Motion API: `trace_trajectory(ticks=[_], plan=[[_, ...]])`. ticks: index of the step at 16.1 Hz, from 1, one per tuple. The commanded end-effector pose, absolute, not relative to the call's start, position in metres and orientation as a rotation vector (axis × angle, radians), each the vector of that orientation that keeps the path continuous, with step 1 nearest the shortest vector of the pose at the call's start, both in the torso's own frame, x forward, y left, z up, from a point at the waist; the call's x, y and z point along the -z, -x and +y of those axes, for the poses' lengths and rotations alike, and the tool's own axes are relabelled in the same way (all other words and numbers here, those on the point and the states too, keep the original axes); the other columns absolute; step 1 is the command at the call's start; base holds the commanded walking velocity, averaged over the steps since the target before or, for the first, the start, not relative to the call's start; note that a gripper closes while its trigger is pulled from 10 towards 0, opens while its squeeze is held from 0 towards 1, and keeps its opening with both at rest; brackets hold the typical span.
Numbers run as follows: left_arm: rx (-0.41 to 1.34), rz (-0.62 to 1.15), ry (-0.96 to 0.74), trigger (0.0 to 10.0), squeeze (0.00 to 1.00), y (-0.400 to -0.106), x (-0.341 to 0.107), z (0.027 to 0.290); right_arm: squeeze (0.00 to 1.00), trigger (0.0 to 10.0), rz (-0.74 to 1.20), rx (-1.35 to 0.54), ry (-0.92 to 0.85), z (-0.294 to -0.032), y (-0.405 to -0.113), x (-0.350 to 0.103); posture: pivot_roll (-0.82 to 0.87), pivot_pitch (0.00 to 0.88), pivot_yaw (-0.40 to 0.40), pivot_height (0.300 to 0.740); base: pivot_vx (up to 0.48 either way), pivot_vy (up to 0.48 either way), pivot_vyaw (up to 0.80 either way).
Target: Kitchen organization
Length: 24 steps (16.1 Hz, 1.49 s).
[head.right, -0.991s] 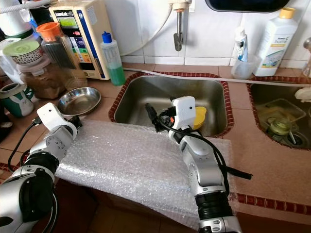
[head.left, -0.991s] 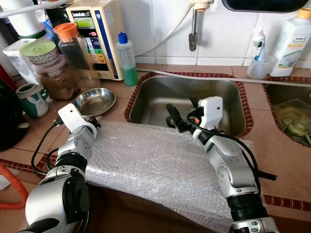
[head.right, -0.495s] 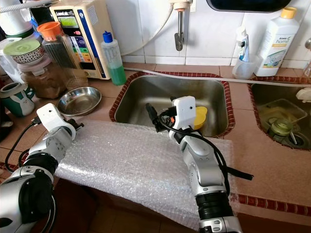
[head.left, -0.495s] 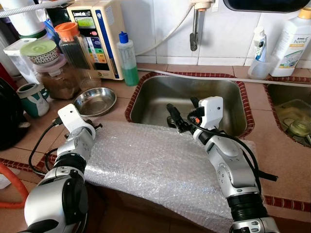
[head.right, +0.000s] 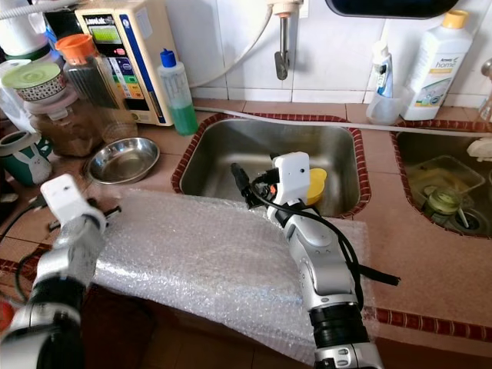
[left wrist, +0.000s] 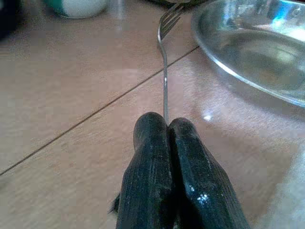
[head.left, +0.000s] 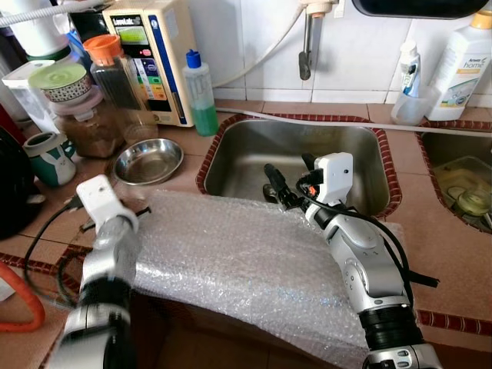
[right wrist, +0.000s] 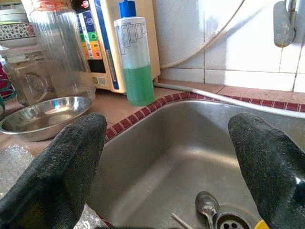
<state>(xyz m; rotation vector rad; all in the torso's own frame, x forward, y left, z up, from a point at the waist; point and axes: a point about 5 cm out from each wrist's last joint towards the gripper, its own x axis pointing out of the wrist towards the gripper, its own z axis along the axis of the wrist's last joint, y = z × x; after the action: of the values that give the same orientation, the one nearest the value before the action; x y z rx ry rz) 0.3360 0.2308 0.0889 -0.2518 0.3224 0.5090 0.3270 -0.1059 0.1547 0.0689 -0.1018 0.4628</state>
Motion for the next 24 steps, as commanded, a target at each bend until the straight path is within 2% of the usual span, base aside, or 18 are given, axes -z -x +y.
trace_trajectory(ticks=[1, 5, 11, 13, 15, 18, 19, 20, 21, 22, 24], plan=[[-0.540, 0.355, 0.219, 0.0, 0.00, -0.326, -0.081, 0.234, 1.00, 10.0, -0.096, -0.471, -0.074, -0.103, -0.328, -0.154, 0.01, 0.005, 0.122, 0.740, 0.000, 0.000, 0.00], [-0.509, 0.201, 0.085, 0.0, 0.00, -0.308, -0.094, 0.232, 1.00, 10.0, -0.097, -0.470, -0.079, -0.103, -0.328, -0.154, 0.02, 0.003, 0.122, 0.740, 0.000, 0.000, 0.00], [-0.397, 0.062, -0.044, 0.0, 0.00, -0.301, -0.106, 0.224, 1.00, 10.0, -0.106, -0.487, -0.125, -0.100, -0.330, -0.158, 0.02, 0.000, 0.120, 0.740, 0.000, 0.000, 0.00], [-0.304, -0.019, -0.044, 0.0, 0.00, -0.304, -0.118, 0.210, 1.00, 10.0, -0.105, -0.495, -0.183, -0.100, -0.330, -0.160, 0.02, 0.000, 0.118, 0.740, 0.000, 0.000, 0.00], [-0.185, -0.027, -0.016, 0.0, 0.00, -0.309, -0.122, 0.190, 1.00, 10.0, -0.099, -0.500, -0.190, -0.100, -0.330, -0.161, 0.02, 0.000, 0.116, 0.740, 0.000, 0.000, 0.00], [-0.043, -0.103, -0.044, 0.0, 0.00, -0.314, -0.134, 0.168, 0.92, 10.0, -0.106, -0.522, -0.216, -0.098, -0.331, -0.165, 0.02, 0.000, 0.118, 0.740, 0.000, 0.000, 0.00], [0.008, -0.121, -0.037, 0.0, 0.00, -0.315, -0.137, 0.161, 0.86, 10.0, -0.103, -0.524, -0.243, -0.098, -0.331, -0.166, 0.02, 0.000, 0.119, 0.740, 0.000, 0.000, 0.00], [0.120, -0.143, -0.033, 0.0, 0.00, -0.316, -0.141, 0.146, 0.56, 10.0, -0.108, -0.528, -0.310, -0.098, -0.332, -0.170, 0.01, 0.000, 0.121, 0.740, 0.000, 0.000, 0.00], [0.213, -0.159, -0.072, 0.0, 0.00, -0.317, -0.144, 0.133, 0.18, 10.0, -0.107, -0.536, -0.370, -0.099, -0.333, -0.173, 0.02, 0.000, 0.119, 0.740, 0.000, 0.000, 0.00], [0.300, -0.180, -0.094, 0.0, 0.00, -0.317, -0.146, 0.118, 0.00, 10.0, -0.114, -0.558, -0.405, -0.098, -0.334, -0.177, 0.02, 0.000, 0.119, 0.740, 0.000, 0.000, 0.00], [0.372, -0.180, -0.060, 0.0, 0.00, -0.317, -0.148, 0.105, 0.00, 10.0, -0.127, -0.585, -0.437, -0.095, -0.335, -0.182, 0.01, 0.000, 0.118, 0.740, 0.000, 0.000, 0.00]])
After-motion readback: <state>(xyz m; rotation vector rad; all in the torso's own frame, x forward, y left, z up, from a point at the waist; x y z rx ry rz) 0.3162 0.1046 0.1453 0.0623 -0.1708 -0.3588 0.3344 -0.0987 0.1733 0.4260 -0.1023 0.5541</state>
